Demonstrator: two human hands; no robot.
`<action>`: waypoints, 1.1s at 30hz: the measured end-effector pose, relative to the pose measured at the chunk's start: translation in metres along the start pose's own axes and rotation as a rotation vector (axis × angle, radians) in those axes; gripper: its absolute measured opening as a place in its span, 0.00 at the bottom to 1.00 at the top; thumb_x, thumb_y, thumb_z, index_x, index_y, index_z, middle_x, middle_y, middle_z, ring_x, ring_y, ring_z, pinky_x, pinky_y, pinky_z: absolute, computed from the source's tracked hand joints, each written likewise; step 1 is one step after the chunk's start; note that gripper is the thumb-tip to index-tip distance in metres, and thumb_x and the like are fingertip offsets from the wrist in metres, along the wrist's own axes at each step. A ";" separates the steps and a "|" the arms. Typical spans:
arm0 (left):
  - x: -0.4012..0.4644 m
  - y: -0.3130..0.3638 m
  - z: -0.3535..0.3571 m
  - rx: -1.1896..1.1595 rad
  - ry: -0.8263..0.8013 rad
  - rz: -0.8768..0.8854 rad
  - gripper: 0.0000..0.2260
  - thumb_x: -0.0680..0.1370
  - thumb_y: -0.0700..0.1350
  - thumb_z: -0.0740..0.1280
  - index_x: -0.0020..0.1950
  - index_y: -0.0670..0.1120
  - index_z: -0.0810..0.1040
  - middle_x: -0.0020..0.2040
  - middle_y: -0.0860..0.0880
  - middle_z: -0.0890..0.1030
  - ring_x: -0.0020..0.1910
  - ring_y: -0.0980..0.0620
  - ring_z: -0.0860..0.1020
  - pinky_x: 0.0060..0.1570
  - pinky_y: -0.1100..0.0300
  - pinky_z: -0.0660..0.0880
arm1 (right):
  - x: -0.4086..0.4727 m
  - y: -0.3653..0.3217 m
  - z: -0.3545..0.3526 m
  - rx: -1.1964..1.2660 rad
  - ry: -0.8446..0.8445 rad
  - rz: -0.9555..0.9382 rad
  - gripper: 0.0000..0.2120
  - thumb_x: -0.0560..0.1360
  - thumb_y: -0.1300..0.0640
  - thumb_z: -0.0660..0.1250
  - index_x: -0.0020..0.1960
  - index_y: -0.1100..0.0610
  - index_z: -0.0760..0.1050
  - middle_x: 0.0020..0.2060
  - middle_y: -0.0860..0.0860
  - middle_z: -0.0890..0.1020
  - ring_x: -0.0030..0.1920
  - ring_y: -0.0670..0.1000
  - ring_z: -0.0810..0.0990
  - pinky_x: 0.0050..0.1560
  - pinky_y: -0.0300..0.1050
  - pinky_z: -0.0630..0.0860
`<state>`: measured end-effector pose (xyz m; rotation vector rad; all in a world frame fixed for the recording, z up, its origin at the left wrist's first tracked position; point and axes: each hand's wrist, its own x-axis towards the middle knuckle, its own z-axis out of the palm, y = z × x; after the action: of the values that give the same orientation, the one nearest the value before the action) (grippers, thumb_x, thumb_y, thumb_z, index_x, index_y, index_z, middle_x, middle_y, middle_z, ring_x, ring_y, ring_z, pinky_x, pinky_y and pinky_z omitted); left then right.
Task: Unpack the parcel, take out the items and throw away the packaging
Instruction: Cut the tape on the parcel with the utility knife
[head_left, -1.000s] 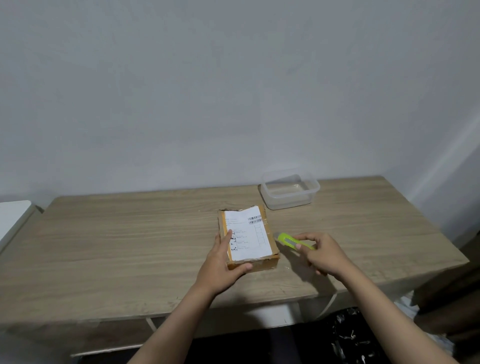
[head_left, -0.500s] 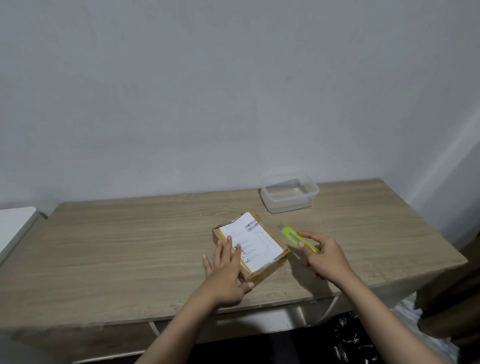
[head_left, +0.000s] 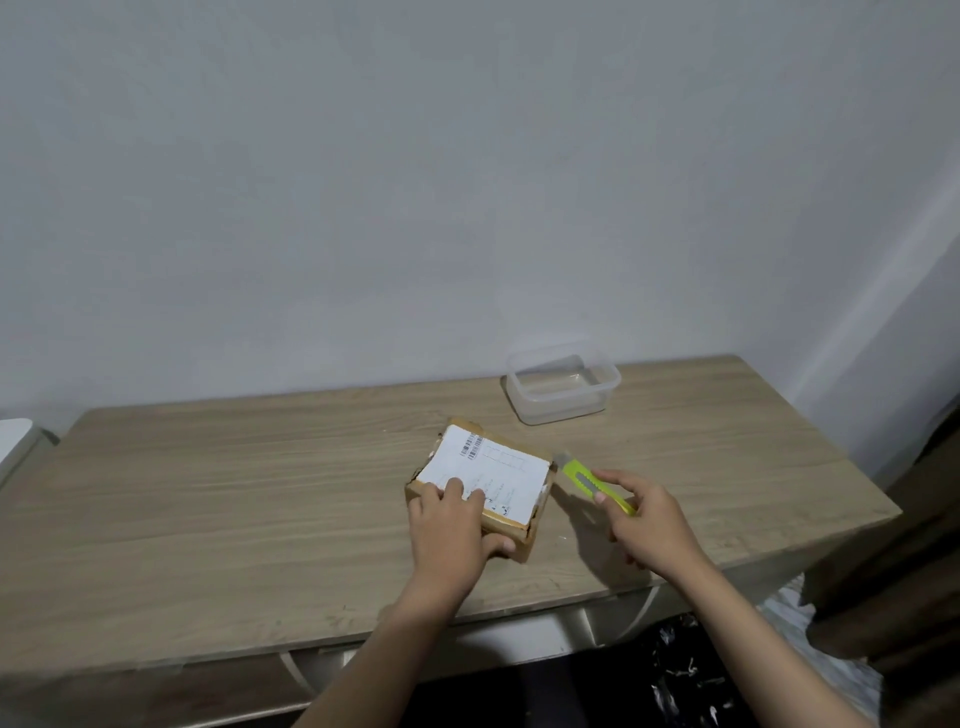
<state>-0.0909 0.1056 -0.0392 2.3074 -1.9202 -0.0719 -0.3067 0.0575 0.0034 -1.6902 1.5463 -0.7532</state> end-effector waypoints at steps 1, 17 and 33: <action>0.001 0.003 0.001 0.016 0.001 0.011 0.30 0.67 0.72 0.62 0.60 0.54 0.74 0.59 0.52 0.73 0.58 0.46 0.68 0.55 0.53 0.63 | 0.000 0.001 0.000 -0.012 -0.004 0.007 0.13 0.76 0.59 0.66 0.59 0.50 0.78 0.25 0.42 0.75 0.17 0.42 0.72 0.18 0.30 0.64; 0.007 -0.007 0.018 -0.274 -0.114 0.063 0.45 0.65 0.74 0.60 0.76 0.55 0.52 0.78 0.45 0.40 0.76 0.44 0.36 0.70 0.35 0.45 | 0.001 -0.001 0.008 -0.288 -0.002 -0.038 0.17 0.76 0.60 0.62 0.64 0.54 0.74 0.50 0.58 0.84 0.46 0.59 0.81 0.45 0.42 0.73; 0.000 0.017 0.022 -0.263 -0.160 -0.158 0.52 0.66 0.76 0.56 0.77 0.46 0.41 0.75 0.37 0.33 0.74 0.40 0.31 0.69 0.41 0.62 | 0.009 -0.021 0.024 -0.431 -0.018 -0.159 0.17 0.75 0.60 0.60 0.62 0.53 0.74 0.48 0.58 0.84 0.51 0.62 0.80 0.46 0.51 0.76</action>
<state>-0.1098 0.1007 -0.0583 2.3269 -1.6709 -0.5082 -0.2743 0.0522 0.0069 -2.1460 1.6605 -0.5013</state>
